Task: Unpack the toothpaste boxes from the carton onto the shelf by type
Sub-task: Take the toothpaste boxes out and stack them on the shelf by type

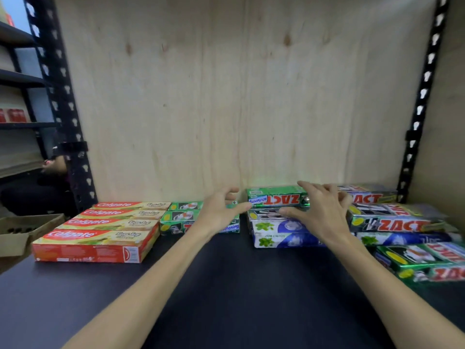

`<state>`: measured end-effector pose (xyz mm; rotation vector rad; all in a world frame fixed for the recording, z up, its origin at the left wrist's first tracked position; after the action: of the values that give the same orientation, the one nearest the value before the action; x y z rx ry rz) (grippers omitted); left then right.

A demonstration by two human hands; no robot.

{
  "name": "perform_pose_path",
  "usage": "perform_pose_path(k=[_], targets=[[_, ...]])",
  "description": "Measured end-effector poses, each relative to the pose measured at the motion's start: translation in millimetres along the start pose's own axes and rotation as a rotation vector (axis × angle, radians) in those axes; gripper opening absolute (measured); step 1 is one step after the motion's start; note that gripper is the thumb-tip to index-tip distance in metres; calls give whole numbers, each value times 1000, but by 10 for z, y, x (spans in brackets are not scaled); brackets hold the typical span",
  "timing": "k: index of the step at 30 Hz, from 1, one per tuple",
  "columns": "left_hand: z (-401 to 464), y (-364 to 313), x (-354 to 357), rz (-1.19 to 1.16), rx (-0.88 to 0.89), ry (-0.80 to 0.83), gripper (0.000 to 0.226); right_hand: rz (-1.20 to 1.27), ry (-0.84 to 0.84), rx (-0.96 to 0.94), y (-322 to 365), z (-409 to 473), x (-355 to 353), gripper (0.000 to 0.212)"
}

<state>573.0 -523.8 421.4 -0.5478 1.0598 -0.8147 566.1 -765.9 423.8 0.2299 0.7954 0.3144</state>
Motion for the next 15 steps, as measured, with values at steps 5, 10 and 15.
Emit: perform_pose_path(k=[5,10,15], targets=[[171,-142,263,-12,8,-12,70,-86,95,8,-37,49,90,102],[260,-137,422,-47,15,-37,72,-86,110,-3,-80,78,115,95],[292,-140,409,-10,-2,-3,61,-23,80,-10,-118,80,126,98]])
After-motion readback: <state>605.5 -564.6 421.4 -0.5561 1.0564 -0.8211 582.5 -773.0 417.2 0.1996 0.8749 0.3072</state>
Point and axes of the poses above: each hand's wrist, its own z-axis towards the middle knuckle, its own x-axis out of the palm, y = z × x, the point moved 4 cm from there along z, towards the middle knuckle, and after that the axes turned 3 degrees about -y, right-handed, at the moved point
